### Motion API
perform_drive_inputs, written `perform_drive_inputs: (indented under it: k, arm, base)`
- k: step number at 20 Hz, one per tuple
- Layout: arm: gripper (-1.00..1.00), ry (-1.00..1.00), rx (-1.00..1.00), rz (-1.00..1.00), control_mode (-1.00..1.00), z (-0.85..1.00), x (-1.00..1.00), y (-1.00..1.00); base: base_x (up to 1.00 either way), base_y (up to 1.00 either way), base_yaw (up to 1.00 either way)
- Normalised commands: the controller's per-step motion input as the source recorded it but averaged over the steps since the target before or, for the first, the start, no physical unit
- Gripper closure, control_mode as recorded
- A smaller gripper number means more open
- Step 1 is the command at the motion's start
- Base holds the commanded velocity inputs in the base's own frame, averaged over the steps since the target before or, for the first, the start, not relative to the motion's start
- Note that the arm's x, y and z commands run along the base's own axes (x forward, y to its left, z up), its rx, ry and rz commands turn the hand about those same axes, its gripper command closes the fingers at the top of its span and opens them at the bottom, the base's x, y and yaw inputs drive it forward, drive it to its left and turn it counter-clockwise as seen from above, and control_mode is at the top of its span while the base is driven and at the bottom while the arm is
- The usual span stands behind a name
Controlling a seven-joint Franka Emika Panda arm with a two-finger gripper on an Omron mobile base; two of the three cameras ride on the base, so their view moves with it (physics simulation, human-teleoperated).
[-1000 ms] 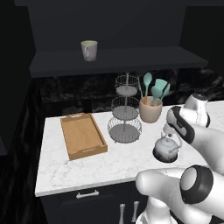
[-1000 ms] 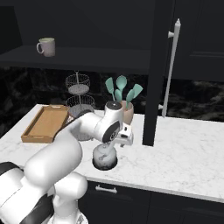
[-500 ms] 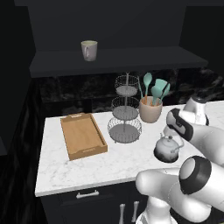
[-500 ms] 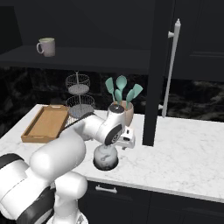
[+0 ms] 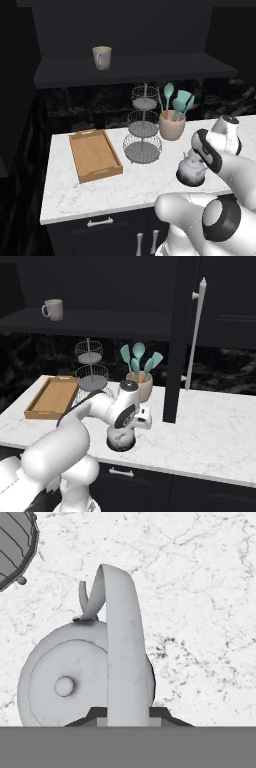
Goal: Pick the kettle from the counter and place it on the tray. Then pick the mug from the cabinet and place it on the tray. Then close the cabinet doors.
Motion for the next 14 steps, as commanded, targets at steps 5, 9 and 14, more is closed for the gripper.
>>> perform_drive_inputs:
  k: [5, 9, 14]
  arm:
    - [1.0, -0.01, 0.08, 0.0, -1.0, -0.15, -0.3, 0.3]
    - [1.0, 0.0, 0.16, 0.0, -1.0, 0.46, -0.29, 0.32]
    - [1.0, -0.05, 0.12, 0.0, -1.0, 0.46, -0.5, 0.64]
  base:
    - [0.0, 0.0, 0.0]
    - [0.0, 0.0, 0.0]
    - [0.0, 0.0, 0.0]
